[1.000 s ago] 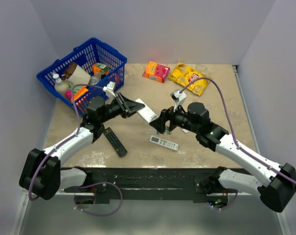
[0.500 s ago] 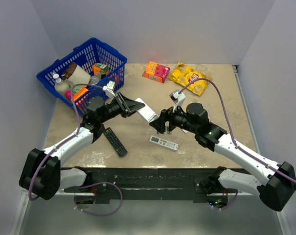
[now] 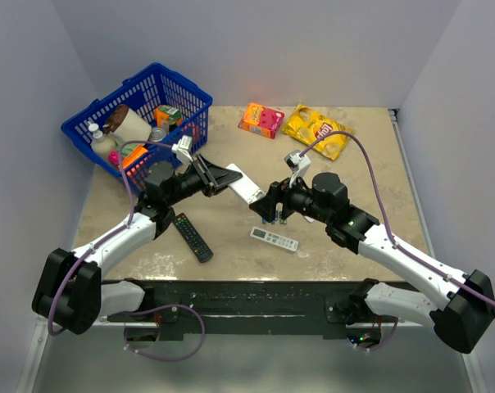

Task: Load the batteries into the remote control
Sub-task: Load the battery into the remote control.

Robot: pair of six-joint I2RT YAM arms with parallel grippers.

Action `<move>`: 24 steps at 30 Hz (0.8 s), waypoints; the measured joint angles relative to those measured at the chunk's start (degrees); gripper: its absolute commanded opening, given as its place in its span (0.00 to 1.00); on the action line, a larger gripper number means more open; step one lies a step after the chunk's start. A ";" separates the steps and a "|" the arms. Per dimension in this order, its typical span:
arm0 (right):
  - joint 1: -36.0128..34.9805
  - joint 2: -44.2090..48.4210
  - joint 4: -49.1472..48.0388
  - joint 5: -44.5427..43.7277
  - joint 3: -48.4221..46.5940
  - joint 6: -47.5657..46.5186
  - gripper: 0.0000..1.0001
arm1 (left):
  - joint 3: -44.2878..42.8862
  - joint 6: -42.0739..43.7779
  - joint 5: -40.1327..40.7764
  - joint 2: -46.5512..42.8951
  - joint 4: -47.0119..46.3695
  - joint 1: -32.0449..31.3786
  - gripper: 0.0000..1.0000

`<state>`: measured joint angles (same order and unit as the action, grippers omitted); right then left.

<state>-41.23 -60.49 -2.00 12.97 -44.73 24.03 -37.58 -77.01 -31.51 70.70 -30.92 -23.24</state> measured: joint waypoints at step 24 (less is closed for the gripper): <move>0.02 1.79 -0.22 -0.04 0.09 2.58 0.80 | 0.87 -0.39 -0.24 -0.87 -1.05 -0.02 0.00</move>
<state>-41.21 -58.70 -2.22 12.93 -44.64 26.61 -36.71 -77.41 -31.75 69.82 -31.97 -23.27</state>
